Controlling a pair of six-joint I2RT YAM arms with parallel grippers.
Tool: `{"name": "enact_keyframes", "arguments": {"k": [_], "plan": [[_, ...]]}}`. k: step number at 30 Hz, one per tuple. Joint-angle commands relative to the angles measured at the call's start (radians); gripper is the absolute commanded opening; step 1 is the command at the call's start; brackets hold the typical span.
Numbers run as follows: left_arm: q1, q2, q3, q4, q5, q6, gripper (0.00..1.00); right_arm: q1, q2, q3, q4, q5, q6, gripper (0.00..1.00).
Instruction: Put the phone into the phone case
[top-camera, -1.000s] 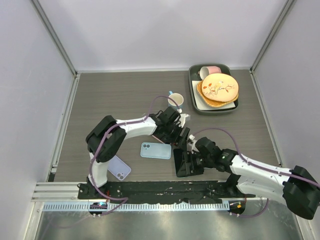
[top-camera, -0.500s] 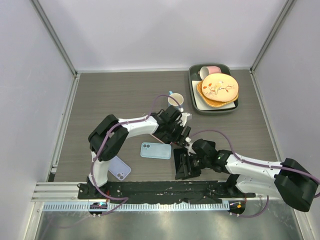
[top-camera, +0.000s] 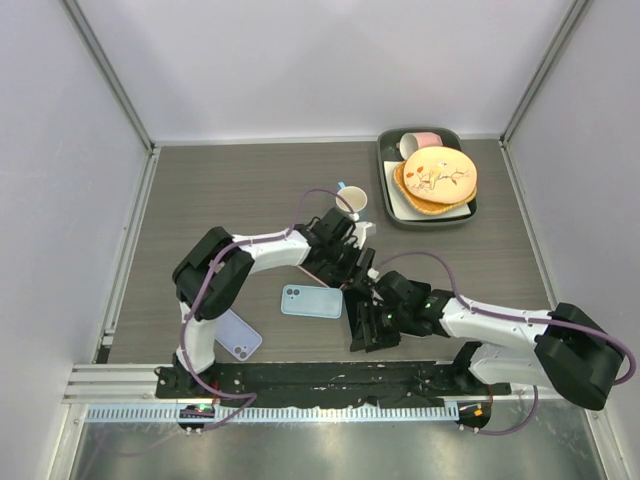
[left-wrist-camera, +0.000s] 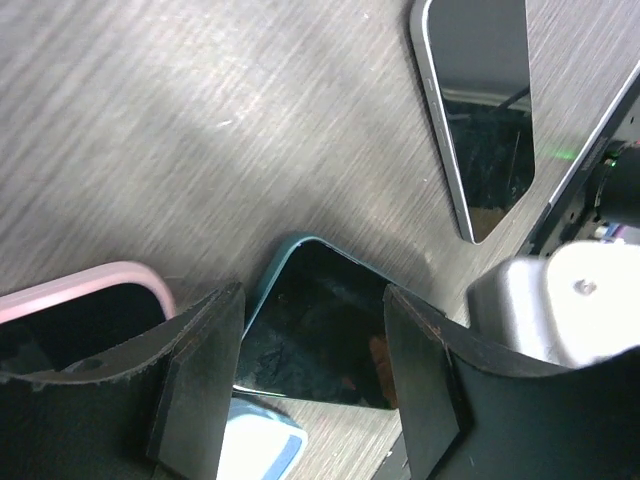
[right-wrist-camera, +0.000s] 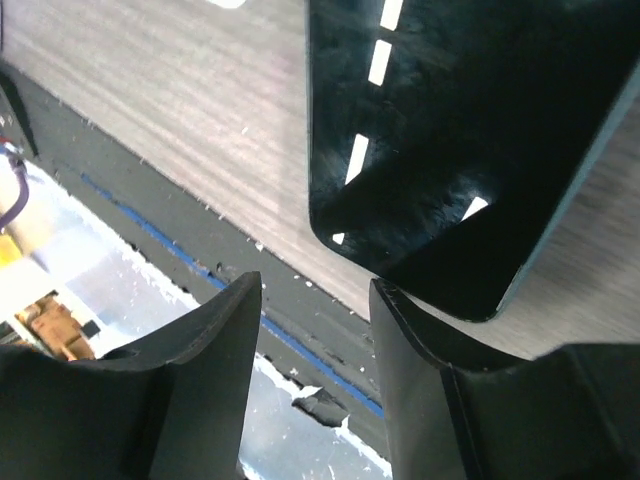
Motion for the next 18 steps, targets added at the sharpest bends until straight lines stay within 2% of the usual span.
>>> {"name": "enact_keyframes", "arguments": {"k": [1, 8, 13, 18], "plan": [[0.052, -0.03, -0.087, 0.041, 0.044, -0.042, 0.62, -0.096, 0.0, 0.05, -0.089, 0.19, -0.079, 0.54], [0.097, -0.094, -0.2, 0.182, 0.088, -0.121, 0.61, -0.339, -0.07, 0.098, -0.035, 0.149, -0.182, 0.54], [0.097, -0.111, -0.214, 0.193, 0.085, -0.136, 0.6, -0.402, -0.023, 0.115, 0.103, 0.023, -0.155, 0.56], [0.115, -0.13, -0.251, 0.208, 0.067, -0.152, 0.6, -0.439, 0.023, 0.127, 0.166, -0.005, -0.145, 0.57]]}}
